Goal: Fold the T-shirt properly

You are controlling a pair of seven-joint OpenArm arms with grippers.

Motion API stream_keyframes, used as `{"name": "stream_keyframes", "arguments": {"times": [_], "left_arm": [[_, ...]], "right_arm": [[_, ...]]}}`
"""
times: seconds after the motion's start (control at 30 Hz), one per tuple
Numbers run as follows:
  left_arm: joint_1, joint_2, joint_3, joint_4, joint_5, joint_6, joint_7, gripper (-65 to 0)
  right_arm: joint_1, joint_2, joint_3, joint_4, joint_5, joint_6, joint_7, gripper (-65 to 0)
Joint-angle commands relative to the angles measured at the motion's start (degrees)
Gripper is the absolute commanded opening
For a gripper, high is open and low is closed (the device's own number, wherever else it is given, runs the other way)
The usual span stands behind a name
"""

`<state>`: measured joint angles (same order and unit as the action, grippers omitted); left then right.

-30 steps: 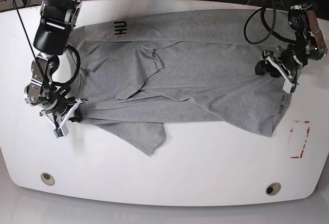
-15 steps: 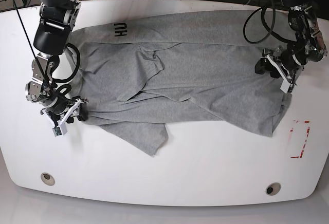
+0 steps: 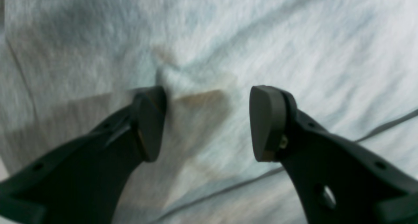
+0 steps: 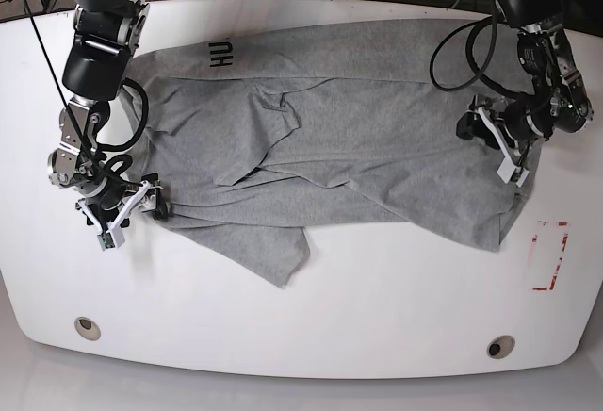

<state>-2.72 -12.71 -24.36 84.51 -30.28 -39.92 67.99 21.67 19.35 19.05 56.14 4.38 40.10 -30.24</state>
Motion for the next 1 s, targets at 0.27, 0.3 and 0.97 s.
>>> {"name": "stream_keyframes", "arguments": {"times": [0.27, 0.3, 0.97], "left_arm": [[-7.17, -0.96, -6.01, 4.33, -6.07, -0.08, -0.43, -27.1], [-7.7, -1.05, -6.54, 4.24, -6.07, -0.08, -0.43, -27.1], [-11.39, -1.14, -8.3, 0.63, -6.07, 5.94, -2.01, -27.1]], "right_arm": [[1.76, 0.03, 0.6, 6.06, 1.46, -0.1, 0.48, -16.3], [1.76, -0.32, 0.6, 7.03, 1.38, -0.1, -0.05, -16.3], [8.88, -2.61, 1.83, -5.02, 0.76, -4.45, 6.55, -16.3]]}}
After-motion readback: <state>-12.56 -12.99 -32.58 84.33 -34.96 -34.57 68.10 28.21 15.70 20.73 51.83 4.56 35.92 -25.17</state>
